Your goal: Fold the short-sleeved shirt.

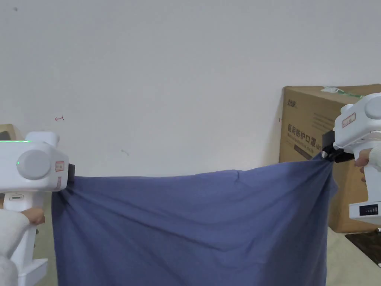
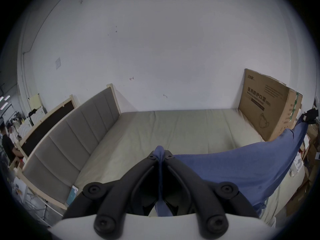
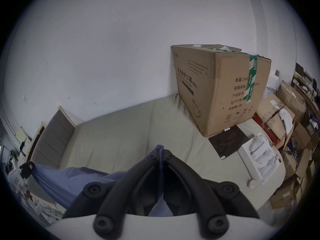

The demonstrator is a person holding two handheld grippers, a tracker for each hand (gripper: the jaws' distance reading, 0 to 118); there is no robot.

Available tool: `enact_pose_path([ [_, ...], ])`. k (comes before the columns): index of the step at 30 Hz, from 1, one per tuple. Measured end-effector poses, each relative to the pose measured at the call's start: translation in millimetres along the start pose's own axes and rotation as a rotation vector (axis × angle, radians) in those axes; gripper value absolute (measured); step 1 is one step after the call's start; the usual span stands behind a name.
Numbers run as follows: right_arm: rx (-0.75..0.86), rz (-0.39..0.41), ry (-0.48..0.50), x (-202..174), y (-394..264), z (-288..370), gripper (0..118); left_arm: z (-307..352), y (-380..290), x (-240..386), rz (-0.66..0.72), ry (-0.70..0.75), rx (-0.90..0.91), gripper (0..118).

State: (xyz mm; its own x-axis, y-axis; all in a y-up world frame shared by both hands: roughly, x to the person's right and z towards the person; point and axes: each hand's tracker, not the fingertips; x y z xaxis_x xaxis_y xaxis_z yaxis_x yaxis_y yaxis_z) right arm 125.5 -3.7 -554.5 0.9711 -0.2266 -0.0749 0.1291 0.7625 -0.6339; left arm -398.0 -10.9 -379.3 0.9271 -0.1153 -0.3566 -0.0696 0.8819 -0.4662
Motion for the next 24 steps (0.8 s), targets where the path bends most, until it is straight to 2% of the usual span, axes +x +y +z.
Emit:
enact_pose_path([
  [2, 0.011, -0.02, 0.008, -13.1, 21.6, -8.0, 1, -9.9, 24.1, -2.5, 0.016, 0.017, 0.018, 1],
  [6, 0.061, 0.025, 0.003, -48.4, 72.7, -20.4, 1, -37.7, 77.4, -4.7, 0.022, 0.054, 0.053, 1],
  [14, 0.18, 0.036, 0.004, -92.2, 164.6, -21.4, 1, -92.6, 169.4, -17.9, 0.023, 0.109, 0.096, 1],
  [19, 0.219, 0.054, -0.009, -105.0, 187.5, -21.9, 1, -104.3, 208.4, -17.3, 0.038, 0.127, 0.156, 1],
  [24, 0.232, 0.078, -0.019, -108.1, 183.2, -40.5, 1, -115.0, 215.0, -9.4, 0.044, 0.163, 0.219, 1],
])
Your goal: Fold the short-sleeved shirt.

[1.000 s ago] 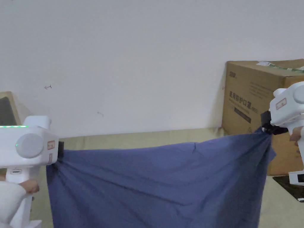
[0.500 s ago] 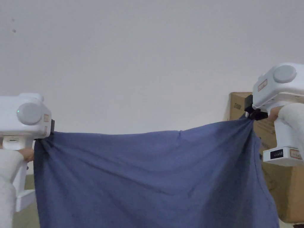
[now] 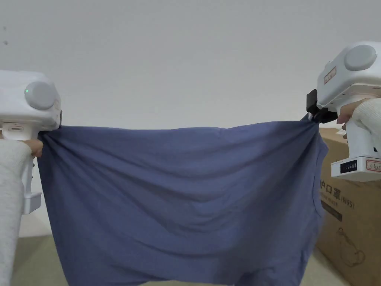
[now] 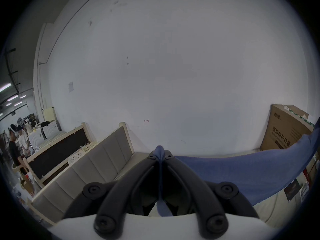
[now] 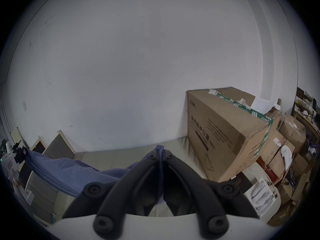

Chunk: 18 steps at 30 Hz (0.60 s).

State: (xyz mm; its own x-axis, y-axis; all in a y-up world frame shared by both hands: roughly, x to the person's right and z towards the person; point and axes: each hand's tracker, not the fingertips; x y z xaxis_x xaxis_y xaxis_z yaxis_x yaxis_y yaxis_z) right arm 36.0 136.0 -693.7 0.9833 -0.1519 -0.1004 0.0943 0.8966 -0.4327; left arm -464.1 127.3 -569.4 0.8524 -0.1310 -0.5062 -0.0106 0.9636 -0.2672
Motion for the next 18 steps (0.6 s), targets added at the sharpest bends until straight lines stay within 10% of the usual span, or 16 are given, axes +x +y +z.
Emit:
enact_pose_path([
  [18, -0.629, -0.08, -0.109, 62.4, -337.0, -207.1, 1, -141.7, -383.3, 79.8, -0.065, -0.04, -0.649, 1],
])
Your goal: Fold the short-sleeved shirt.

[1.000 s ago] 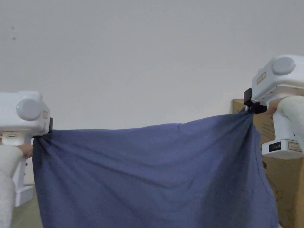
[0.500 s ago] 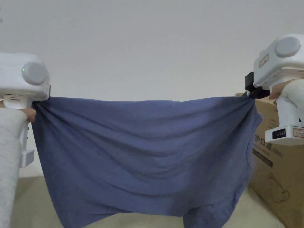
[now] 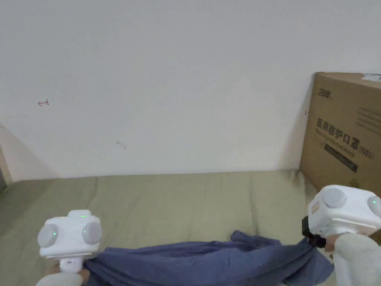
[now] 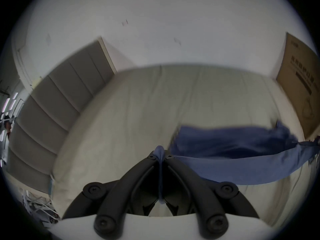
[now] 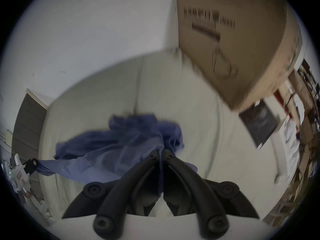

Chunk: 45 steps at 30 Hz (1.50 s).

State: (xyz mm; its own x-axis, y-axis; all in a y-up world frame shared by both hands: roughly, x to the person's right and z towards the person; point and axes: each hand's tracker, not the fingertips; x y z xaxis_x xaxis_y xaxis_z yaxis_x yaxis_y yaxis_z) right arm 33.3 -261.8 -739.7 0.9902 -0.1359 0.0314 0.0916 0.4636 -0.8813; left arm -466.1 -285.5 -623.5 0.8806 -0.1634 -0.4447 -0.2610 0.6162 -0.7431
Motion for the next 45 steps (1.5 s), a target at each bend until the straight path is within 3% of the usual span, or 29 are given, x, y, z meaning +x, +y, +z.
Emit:
enact_pose_path([
  [7, -0.039, 0.016, 0.043, 55.2, -93.3, -12.1, 1, 11.0, -104.7, -44.2, -0.013, -0.049, -0.008, 1],
  [13, -0.009, 0.038, 0.104, 80.0, -189.7, 44.6, 1, 82.1, -179.2, -81.1, -0.039, -0.085, 0.02, 1],
  [17, 0.014, 0.131, 0.072, 87.6, -254.0, 87.4, 1, 139.4, -229.7, -103.7, -0.02, -0.118, 0.047, 1],
  [25, -0.002, 0.164, 0.064, 115.9, -361.0, 147.7, 1, 214.0, -335.3, -134.5, -0.049, -0.081, 0.03, 1],
  [33, -0.011, 0.121, 0.056, 137.6, -416.8, 157.9, 1, 241.2, -396.5, -137.7, -0.056, -0.083, 0.012, 2],
  [34, -0.004, 0.108, 0.059, 138.3, -418.1, 156.9, 5, 241.5, -397.5, -138.1, -0.034, -0.097, 0.023, 6],
  [36, 0.003, 0.086, 0.066, 139.3, -416.4, 156.5, 28, 243.2, -395.5, -138.9, -0.016, -0.103, 0.019, 34],
  [38, 0.013, 0.108, 0.039, 136.8, -415.0, 160.6, 48, 245.9, -392.4, -141.5, -0.008, -0.109, 0.019, 50],
  [39, 0.034, 0.126, 0.035, 136.4, -415.2, 165.3, 84, 250.0, -391.4, -143.3, 0.003, -0.121, 0.031, 80],
  [40, 0.07, 0.141, 0.04, 135.1, -415.3, 171.7, 88, 254.1, -390.4, -144.8, 0.014, -0.135, 0.047, 94],
  [41, 0.084, 0.151, 0.035, 132.6, -415.7, 178.8, 88, 259.5, -387.1, -148.3, 0.016, -0.139, 0.055, 100],
  [44, 0.139, 0.165, 0.043, 127.1, -421.0, 195.4, 86, 276.8, -384.4, -149.5, 0.043, -0.161, 0.092, 97],
  [45, 0.165, 0.172, 0.057, 123.8, -425.6, 201.4, 75, 282.9, -384.8, -149.8, 0.066, -0.204, 0.118, 84],
])
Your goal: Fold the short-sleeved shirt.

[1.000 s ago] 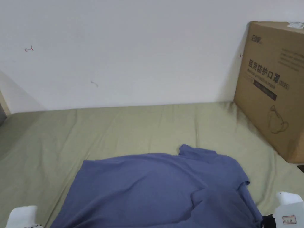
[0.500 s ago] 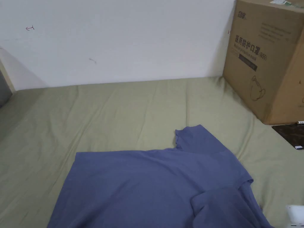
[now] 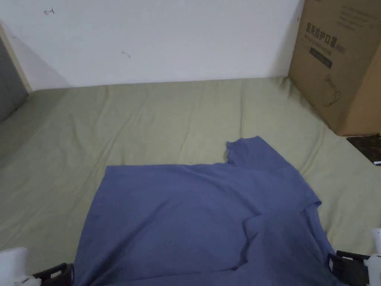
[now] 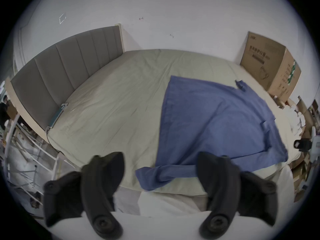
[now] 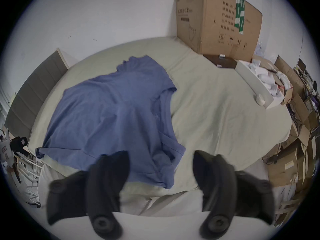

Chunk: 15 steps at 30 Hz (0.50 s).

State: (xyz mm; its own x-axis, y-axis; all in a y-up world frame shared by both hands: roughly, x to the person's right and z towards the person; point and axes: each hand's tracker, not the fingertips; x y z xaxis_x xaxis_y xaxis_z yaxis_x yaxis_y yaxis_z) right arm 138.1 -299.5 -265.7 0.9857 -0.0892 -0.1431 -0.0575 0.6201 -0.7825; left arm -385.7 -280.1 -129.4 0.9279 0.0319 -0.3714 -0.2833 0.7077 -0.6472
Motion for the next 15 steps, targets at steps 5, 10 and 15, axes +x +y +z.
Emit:
enact_pose_path([
  [5, -0.001, 0.002, 0.015, -15.7, -24.8, 5.7, 0, -2.1, -26.4, 8.0, 0.002, -0.009, -0.025, 1],
  [10, -0.056, 0.033, 0.015, -22.1, -45.8, -2.5, 0, -6.9, -51.6, 1.4, 0.065, -0.008, -0.083, 0],
  [15, -0.072, 0.003, 0.022, -17.9, -43.1, -6.6, 0, -9.9, -52.6, -3.1, 0.014, 0.006, -0.089, 45],
])
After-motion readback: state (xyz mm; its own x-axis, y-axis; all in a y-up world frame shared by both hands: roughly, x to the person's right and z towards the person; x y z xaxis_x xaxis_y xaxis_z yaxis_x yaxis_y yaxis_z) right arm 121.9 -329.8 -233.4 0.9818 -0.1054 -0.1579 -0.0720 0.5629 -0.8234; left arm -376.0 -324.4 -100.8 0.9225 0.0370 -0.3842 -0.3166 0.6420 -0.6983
